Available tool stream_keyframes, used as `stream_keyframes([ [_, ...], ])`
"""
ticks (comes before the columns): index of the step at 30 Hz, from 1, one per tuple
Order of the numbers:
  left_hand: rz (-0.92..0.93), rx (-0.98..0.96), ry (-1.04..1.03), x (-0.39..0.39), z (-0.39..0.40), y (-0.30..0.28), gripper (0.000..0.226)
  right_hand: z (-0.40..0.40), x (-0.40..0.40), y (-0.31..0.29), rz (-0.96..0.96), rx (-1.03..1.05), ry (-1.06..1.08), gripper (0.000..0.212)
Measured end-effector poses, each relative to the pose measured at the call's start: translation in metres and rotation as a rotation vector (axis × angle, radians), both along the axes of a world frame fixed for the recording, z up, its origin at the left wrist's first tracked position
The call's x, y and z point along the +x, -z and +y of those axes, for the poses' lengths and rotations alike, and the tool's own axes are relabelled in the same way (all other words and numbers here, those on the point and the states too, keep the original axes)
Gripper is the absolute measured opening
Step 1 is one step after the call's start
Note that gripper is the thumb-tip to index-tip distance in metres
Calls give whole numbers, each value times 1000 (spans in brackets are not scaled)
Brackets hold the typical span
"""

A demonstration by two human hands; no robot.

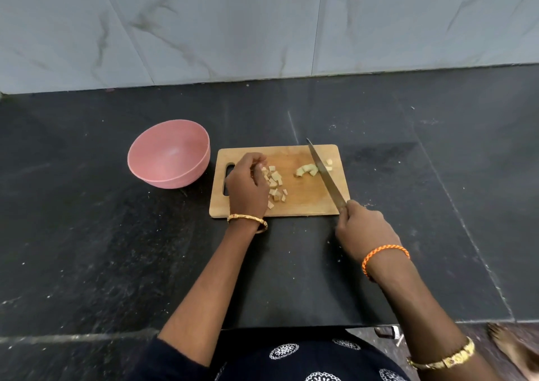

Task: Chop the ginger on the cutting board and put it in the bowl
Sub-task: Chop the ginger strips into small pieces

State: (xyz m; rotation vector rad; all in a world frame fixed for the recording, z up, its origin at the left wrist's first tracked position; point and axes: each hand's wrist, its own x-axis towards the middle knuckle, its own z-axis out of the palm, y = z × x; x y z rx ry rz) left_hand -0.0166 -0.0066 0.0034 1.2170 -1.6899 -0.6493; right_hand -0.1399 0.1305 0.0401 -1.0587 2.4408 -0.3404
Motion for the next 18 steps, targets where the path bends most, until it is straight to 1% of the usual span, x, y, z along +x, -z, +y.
stream_keyframes([
  [3, 176, 5, -113, 5, -2, 5, 22, -6, 11, -3, 9, 4, -55, 25],
  [5, 253, 3, -147, 8, -3, 5, 23, -7, 16, -4, -20, 0, -88, 25],
  [7, 295, 2, -167, 12, -5, 4, 24, -6, 16, -5, -51, -17, -84, 26],
  [9, 299, 33, -181, 17, -7, 6, 24, -3, 10, -4, -50, -49, -10, 26],
  [11, 249, 67, -177, 22, -9, 9, 24, 1, 0, -3, -25, -76, 90, 25],
  [13, 159, 72, -138, 26, -11, 15, 27, 2, -8, -4, -1, -74, 149, 25],
  [15, 82, 87, -76, 27, -11, 19, 36, 2, -12, -5, 15, -63, 148, 28],
  [18, -59, 158, 3, 21, -10, 20, 51, 1, -2, -4, 37, -63, 88, 27],
])
